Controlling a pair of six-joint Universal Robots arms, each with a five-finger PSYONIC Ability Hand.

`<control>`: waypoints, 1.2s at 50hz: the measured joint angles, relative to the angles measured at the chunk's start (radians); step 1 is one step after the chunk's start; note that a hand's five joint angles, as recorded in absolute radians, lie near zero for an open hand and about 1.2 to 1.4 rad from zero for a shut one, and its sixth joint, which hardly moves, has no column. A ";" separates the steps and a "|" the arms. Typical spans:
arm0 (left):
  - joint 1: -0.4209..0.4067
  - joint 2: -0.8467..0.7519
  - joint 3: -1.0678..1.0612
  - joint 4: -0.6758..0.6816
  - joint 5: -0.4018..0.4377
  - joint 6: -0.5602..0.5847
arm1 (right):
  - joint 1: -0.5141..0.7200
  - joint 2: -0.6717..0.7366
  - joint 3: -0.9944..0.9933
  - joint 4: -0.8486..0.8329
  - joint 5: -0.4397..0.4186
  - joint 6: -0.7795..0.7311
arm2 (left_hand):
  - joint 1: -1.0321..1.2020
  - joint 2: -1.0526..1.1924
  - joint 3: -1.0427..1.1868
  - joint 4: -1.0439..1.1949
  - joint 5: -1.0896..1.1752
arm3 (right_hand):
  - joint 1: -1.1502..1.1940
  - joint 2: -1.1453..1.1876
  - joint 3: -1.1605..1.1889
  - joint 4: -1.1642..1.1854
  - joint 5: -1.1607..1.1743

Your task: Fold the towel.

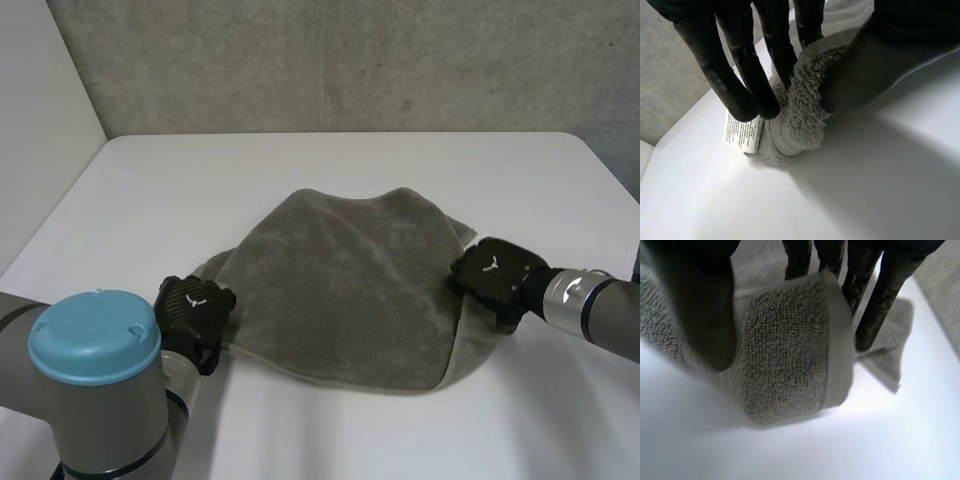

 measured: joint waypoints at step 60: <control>0.208 0.092 -0.120 0.017 0.340 0.336 | -0.166 -0.173 0.347 -0.468 0.051 0.615 | -1.154 -1.194 -1.251 -1.206 -1.199 | 0.582 0.567 0.597 0.600 0.592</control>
